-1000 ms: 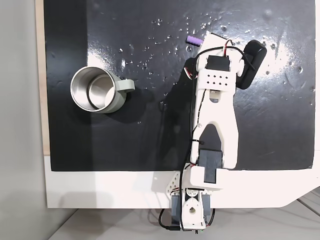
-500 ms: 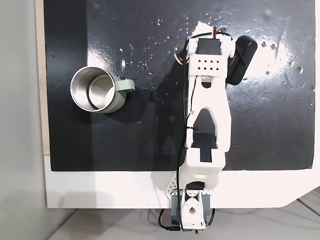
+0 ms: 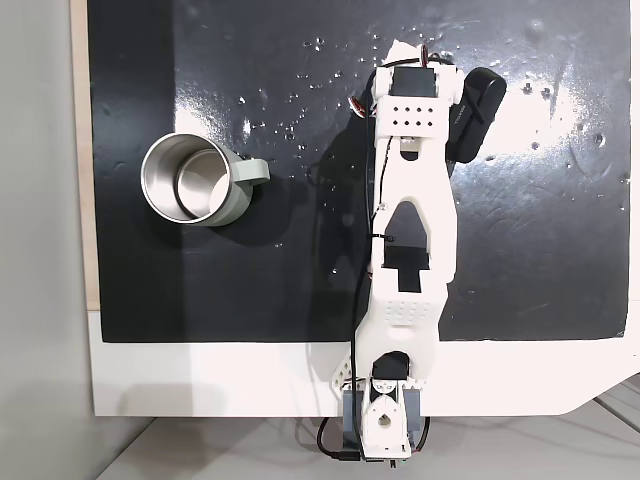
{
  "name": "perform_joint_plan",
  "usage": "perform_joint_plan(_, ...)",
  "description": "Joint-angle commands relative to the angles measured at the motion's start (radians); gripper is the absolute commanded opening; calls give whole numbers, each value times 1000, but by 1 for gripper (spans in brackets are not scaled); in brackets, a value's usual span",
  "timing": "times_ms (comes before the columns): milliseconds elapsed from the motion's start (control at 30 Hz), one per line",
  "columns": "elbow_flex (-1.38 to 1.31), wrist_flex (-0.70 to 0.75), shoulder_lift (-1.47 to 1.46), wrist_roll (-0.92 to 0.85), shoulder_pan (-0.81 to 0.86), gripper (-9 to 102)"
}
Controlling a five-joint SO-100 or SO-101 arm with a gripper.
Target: Grasp a pengrip and put it in the cup.
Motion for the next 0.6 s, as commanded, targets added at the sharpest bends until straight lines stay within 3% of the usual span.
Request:
perform_joint_plan(0,-64,-35,-11,26,-18,19)
perform_joint_plan(200,-69,-64,-52,20,-17,12)
perform_joint_plan(333,-83,-75,-67,11,-12,0)
perform_joint_plan(567,-83,-67,-60,20,-3,0)
